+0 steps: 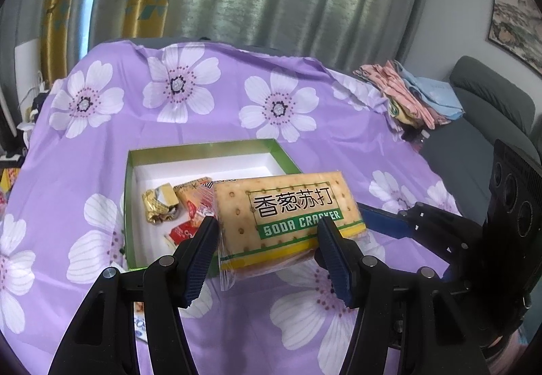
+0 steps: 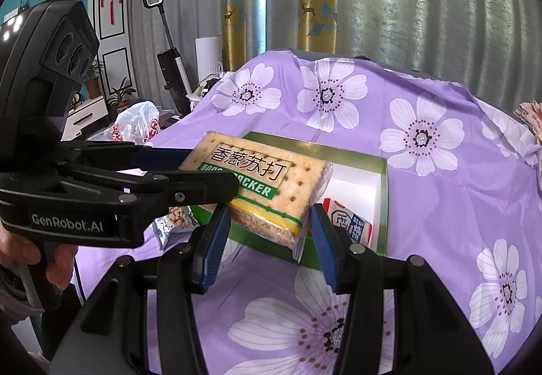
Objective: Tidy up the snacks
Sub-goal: 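Lift the soda-cracker pack with the right gripper and carry it over the box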
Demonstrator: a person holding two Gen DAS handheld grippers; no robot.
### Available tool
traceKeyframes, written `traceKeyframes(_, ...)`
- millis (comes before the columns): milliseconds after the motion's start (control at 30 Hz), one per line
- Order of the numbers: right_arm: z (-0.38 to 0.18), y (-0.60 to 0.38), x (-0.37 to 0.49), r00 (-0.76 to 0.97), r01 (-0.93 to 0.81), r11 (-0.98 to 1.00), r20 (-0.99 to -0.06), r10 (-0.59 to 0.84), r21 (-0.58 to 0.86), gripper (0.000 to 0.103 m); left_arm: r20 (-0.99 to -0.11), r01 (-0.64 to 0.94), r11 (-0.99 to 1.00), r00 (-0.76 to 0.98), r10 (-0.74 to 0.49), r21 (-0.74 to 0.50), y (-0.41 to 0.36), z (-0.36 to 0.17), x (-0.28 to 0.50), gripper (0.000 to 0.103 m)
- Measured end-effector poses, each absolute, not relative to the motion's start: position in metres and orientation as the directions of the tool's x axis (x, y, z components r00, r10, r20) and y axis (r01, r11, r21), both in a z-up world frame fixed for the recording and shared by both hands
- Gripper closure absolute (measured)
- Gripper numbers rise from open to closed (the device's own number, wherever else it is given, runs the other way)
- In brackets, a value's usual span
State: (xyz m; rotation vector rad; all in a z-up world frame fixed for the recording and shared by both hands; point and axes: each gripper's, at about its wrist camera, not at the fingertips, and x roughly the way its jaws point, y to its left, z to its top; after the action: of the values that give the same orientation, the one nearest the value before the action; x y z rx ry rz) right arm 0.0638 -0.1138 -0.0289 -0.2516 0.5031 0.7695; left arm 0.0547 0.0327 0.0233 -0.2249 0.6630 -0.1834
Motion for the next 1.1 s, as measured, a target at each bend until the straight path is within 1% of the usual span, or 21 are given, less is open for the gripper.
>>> traceKeyframes(1100, -0.052, -0.096, 0.119, 0.581, -0.713, 0.701, -0.559, 0.592, 0.003, 0.054, -0.626, 0.071, 0.953, 0.739, -0.249, -0.296, 0.052, -0.006, 0.111, 0.042)
